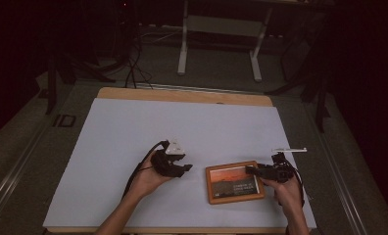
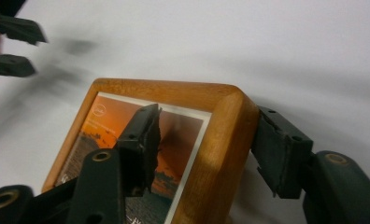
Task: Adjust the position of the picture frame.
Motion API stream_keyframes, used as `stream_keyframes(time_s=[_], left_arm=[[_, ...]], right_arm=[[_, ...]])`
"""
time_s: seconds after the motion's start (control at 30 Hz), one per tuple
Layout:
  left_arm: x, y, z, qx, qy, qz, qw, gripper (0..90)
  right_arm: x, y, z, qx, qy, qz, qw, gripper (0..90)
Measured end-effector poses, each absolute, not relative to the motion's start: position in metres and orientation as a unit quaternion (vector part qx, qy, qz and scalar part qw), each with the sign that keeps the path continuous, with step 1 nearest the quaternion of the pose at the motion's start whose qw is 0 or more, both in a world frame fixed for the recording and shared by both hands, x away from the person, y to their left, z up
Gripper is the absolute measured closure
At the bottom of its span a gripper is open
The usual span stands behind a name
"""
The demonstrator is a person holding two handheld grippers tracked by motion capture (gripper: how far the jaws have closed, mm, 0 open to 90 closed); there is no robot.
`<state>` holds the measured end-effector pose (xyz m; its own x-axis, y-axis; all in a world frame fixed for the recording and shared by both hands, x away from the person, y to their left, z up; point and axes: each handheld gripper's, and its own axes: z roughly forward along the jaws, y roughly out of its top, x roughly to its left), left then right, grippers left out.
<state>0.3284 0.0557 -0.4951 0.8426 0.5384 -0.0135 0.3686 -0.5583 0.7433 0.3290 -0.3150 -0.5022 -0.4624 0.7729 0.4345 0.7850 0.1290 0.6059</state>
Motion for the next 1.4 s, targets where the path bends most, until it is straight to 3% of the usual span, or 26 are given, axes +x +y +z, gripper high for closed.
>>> stream_keyframes(time_s=[0.4,0.67,1.4], left_arm=[[0.341,0.017,-0.495,0.891,0.217,0.054,0.396,50.1],[0.362,-0.021,-0.504,0.899,0.196,-0.014,0.391,50.4],[0.379,0.011,-0.488,0.856,0.165,-0.118,0.475,44.6]], right_arm=[[0.34,-0.295,-0.506,-0.505,-0.749,-0.427,0.043,49.0],[0.344,-0.289,-0.502,-0.497,-0.749,-0.436,0.047,52.5],[0.35,-0.232,-0.452,-0.411,-0.79,-0.455,0.006,62.7]])
